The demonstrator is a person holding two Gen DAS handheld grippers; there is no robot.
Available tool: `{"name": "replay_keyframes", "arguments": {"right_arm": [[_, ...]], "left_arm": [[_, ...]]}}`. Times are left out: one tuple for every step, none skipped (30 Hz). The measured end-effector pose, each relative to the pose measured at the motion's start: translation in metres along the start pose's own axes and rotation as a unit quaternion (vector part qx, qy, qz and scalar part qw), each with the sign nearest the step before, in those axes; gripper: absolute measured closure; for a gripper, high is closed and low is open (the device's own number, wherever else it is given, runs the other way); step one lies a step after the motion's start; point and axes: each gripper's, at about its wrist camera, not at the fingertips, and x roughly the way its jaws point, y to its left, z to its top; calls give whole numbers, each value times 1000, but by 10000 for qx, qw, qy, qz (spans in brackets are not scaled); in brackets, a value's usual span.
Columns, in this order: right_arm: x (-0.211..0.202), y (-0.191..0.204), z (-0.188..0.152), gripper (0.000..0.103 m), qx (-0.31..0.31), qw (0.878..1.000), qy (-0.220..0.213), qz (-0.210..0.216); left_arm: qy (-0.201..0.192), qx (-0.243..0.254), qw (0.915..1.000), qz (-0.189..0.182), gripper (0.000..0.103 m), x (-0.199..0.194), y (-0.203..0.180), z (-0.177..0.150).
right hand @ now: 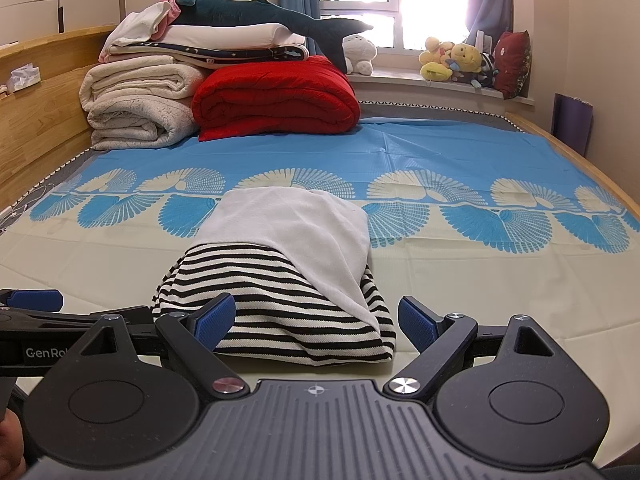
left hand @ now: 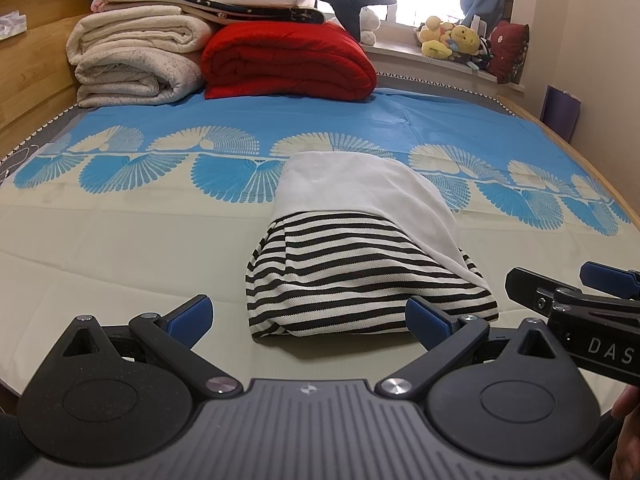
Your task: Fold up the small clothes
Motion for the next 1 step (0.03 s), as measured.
{"name": "replay_keyframes", "arguments": {"right_arm": [[0,0,0,14,2,10000,-1,-1]], "left_arm": [[2,0,10000,1,1,0,0,0]]}}
